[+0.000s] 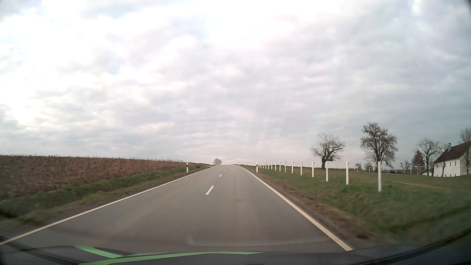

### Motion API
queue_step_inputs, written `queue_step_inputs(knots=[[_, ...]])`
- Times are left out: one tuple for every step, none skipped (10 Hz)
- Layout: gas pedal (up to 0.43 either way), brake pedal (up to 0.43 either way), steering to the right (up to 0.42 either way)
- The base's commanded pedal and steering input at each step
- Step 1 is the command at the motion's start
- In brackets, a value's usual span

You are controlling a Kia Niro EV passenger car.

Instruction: Follow the waypoints while adhering to traffic rules and regulations

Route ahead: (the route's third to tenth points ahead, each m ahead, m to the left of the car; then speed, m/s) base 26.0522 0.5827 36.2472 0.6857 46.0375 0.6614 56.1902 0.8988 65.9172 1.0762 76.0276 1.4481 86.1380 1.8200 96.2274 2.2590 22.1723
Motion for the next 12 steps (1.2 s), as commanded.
queue_step_inputs(knots=[[0.358, 0.0, 0.003], [0.358, 0.0, 0.003], [0.358, 0.0, 0.003], [0.358, 0.0, 0.002], [0.358, 0.0, 0.002], [0.358, 0.0, 0.002], [0.358, 0.0, 0.001], [0.358, 0.0, 0.0], [0.358, 0.0, -0.001], [0.358, 0.0, -0.001], [0.358, 0.0, -0.001], [0.358, 0.0, -0.001]])
